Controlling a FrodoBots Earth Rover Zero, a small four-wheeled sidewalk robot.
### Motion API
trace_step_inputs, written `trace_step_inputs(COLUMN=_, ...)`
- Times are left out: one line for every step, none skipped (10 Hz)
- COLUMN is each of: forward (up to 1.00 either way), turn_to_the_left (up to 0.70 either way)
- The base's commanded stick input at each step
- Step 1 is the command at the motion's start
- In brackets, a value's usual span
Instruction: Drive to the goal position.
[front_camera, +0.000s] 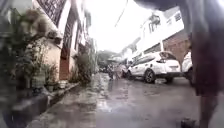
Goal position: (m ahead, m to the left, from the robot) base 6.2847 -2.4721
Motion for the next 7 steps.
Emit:
trace_step_inputs(forward=0.99, turn_to_the_left=0.0)
trace_step_inputs(forward=0.99, turn_to_the_left=0.0)
trace_step_inputs(forward=0.99, turn_to_the_left=0.0)
trace_step_inputs(forward=0.99, turn_to_the_left=0.0)
trace_step_inputs(forward=0.99, turn_to_the_left=0.16)
trace_step_inputs(forward=0.99, turn_to_the_left=0.4)
trace_step_inputs(forward=0.99, turn_to_the_left=0.33)
